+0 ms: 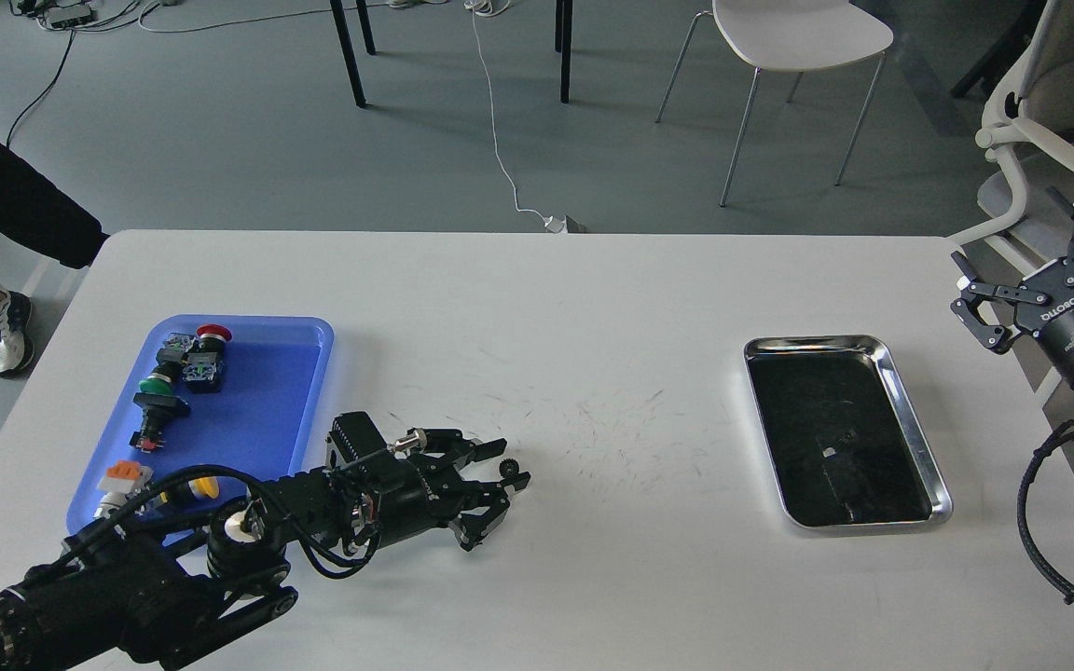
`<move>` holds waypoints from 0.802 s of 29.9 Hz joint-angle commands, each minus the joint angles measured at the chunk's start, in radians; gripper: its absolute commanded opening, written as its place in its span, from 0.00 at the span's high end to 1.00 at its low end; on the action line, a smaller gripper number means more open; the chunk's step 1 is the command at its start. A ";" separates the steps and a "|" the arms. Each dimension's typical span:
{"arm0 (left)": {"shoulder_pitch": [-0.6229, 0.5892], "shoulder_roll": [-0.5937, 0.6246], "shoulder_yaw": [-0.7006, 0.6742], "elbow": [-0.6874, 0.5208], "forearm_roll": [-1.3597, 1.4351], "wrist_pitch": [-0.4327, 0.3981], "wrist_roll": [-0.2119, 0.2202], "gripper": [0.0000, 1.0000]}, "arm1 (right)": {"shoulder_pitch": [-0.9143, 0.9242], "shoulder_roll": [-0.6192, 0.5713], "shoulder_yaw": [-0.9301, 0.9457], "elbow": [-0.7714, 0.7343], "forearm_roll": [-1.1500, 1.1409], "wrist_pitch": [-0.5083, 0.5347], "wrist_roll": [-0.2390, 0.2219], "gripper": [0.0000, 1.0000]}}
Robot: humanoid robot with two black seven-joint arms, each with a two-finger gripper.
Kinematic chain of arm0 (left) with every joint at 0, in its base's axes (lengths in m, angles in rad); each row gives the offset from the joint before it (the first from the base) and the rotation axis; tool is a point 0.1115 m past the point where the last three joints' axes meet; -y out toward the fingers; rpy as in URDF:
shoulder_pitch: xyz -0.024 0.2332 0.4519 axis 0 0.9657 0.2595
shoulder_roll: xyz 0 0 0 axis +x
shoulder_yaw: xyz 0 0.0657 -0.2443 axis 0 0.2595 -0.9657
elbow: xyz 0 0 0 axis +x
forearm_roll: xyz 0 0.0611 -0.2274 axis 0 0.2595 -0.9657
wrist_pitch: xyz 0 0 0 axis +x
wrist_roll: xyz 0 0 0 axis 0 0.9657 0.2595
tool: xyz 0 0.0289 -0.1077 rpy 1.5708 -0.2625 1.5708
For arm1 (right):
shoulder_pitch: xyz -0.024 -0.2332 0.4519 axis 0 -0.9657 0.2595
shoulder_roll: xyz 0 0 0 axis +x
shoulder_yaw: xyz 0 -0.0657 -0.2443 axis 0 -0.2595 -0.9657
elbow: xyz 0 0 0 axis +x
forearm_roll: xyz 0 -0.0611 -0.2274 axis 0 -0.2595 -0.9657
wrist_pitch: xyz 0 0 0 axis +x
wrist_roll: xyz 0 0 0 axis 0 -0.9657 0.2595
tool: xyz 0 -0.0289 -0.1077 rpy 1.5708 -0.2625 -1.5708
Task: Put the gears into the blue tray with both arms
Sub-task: 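Reach the left gripper to the black part and grasp it, then carry the black part into the blue tray and release it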
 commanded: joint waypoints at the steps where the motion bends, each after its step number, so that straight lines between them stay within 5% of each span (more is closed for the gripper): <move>1: 0.008 0.000 0.000 0.004 0.000 0.006 0.000 0.81 | 0.001 0.003 0.002 -0.001 0.000 0.000 0.000 0.04; 4: 0.009 0.001 0.000 0.004 0.000 0.008 -0.002 0.90 | 0.001 0.003 0.002 0.000 0.000 0.000 0.000 0.04; 10: -0.008 0.049 -0.021 -0.022 0.000 0.037 -0.005 0.91 | 0.001 0.003 0.002 0.000 0.000 0.000 0.000 0.04; 20: -0.023 0.414 -0.138 -0.283 -0.258 0.046 -0.014 0.91 | -0.002 0.008 0.000 0.008 0.000 0.000 0.000 0.04; 24: 0.008 0.484 -0.130 -0.277 -0.302 0.087 -0.066 0.91 | -0.002 0.016 0.000 0.006 -0.001 0.000 0.000 0.04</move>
